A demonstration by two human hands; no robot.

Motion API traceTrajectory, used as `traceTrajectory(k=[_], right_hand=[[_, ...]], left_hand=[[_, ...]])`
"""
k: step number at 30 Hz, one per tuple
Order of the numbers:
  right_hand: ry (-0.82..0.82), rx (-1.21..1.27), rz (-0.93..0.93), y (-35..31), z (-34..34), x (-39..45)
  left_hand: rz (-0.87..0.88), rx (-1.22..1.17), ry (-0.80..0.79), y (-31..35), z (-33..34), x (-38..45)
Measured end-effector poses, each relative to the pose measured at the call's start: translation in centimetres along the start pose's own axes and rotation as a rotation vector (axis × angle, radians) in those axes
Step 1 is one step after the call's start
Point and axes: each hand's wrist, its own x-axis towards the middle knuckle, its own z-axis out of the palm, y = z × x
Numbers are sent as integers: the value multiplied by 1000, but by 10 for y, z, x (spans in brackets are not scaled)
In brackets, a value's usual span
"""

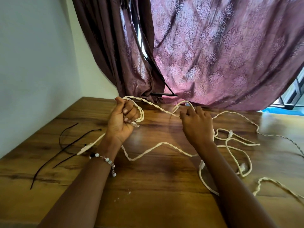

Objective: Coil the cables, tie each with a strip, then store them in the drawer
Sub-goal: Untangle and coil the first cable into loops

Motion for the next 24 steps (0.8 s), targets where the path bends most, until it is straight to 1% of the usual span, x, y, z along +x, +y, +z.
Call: traceTrajectory(k=[2, 3, 6, 7, 8, 10, 11, 13, 14, 15, 18, 20, 22, 24], right_hand=[[-113, -78, -91, -6, -13, -2], [-174, -36, -174, -9, -17, -3], [-387, 239, -415, -14, -26, -1], [-411, 279, -472, -15, -30, 0], [-401, 306, -515, -17, -30, 0], [-344, 391, -530, -16, -25, -2], [-290, 455, -487, -15, -22, -3], [-141, 604, -330, -9, -13, -6], [-101, 704, -245, -5, -10, -6], [-102, 833, -171, -3, -7, -5], [-198, 1253, 26, -1, 1, -1], [-284, 1449, 176, -2, -2, 1], [-387, 1519, 277, 1, -4, 2], [-417, 1453, 304, 9, 5, 2]], left_hand=[[5, 39, 8, -3, -1, 1], [12, 49, 17, -3, -2, 2], [29, 78, 74, -5, -5, 4], [26, 76, 86, -6, -4, 4], [19, 79, 91, -7, -2, 4], [7, 101, 103, -10, 1, 3], [5, 105, 110, -10, 3, 2], [13, 86, 124, -10, 5, 2], [19, 72, 132, -9, 6, 2], [18, 62, 134, -9, 6, 3], [-29, 71, 104, -13, 3, 3], [-55, 124, 58, -17, 4, 3], [-52, 136, 9, -21, 7, 3], [-48, 79, -21, -20, 10, 2]])
